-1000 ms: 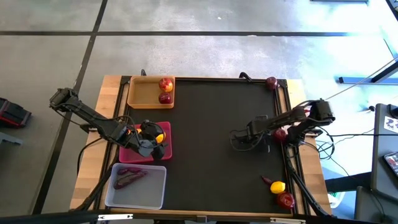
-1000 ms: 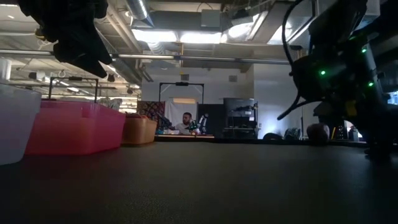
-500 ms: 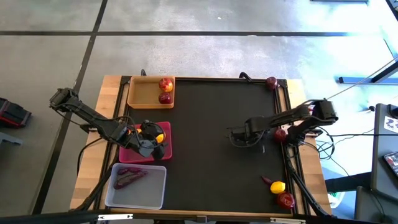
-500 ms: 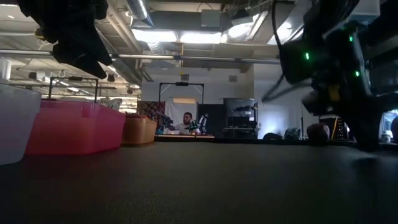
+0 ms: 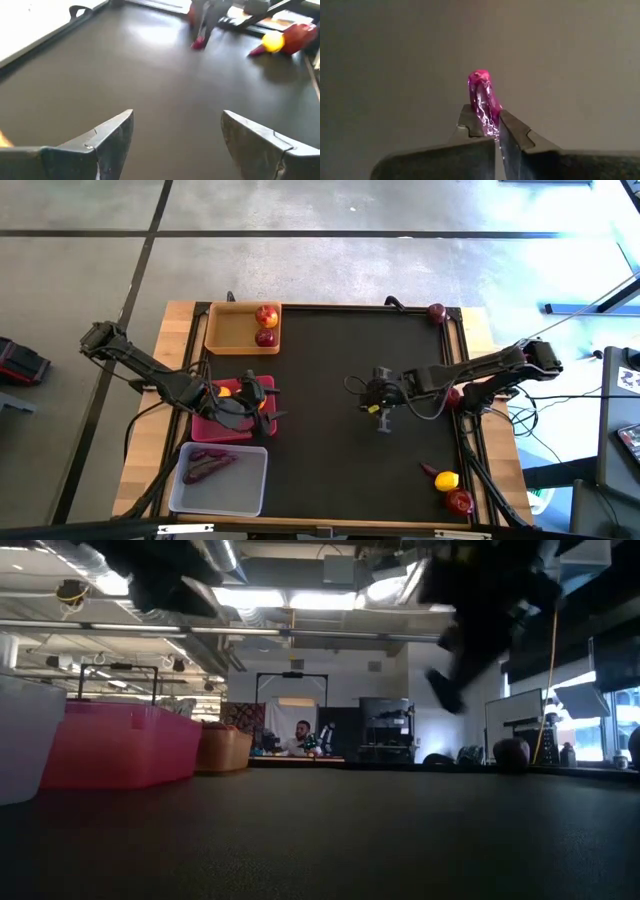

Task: Sort produce into baskets
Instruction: Put the top eggplant into the transparent bin

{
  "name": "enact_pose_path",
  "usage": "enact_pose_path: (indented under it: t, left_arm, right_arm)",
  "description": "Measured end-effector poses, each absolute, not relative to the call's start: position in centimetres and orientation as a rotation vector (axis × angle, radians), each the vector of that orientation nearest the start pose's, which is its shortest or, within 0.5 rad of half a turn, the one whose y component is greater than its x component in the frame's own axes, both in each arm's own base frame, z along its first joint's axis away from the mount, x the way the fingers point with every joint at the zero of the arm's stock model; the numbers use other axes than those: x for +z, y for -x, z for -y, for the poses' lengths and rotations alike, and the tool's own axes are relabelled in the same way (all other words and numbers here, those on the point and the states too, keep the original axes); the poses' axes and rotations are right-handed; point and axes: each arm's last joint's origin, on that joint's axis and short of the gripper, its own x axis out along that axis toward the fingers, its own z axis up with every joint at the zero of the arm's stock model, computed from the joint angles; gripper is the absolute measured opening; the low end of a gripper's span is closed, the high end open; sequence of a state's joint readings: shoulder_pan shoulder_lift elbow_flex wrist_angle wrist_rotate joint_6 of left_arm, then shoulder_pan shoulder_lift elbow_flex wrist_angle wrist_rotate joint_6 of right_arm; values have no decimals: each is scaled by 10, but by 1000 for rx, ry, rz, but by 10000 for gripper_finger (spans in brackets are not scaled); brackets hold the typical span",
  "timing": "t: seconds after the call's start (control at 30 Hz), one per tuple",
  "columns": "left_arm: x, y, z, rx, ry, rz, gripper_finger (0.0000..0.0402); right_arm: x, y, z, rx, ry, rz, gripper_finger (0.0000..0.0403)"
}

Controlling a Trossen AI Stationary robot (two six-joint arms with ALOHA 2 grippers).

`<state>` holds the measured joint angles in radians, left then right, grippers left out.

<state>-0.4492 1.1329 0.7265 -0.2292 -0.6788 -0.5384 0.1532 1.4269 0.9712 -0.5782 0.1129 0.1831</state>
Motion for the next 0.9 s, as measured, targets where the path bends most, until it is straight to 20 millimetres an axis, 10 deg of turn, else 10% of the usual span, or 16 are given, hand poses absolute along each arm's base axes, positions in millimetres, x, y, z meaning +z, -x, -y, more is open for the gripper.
enact_pose_path:
  t: [0.5, 0.9]
  left_arm:
    - [248, -256, 95, 286, 73, -242, 294]
    - [228, -281, 93, 273, 90, -215, 294]
  right_arm:
    - [257, -316, -45, 3, -44, -508, 1]
    - [238, -346, -51, 61, -39, -383, 1]
